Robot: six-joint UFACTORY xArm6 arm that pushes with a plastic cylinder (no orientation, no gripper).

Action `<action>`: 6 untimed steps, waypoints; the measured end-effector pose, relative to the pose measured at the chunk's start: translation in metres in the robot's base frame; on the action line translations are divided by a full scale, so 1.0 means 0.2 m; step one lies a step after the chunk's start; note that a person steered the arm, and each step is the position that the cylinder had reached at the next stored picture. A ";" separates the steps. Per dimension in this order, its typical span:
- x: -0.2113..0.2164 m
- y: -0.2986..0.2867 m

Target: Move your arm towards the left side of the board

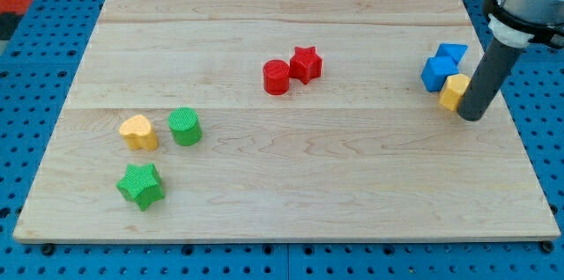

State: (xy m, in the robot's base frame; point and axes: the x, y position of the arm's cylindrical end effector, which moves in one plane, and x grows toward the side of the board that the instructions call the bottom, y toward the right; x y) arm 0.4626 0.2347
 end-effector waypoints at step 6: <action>-0.16 -1.37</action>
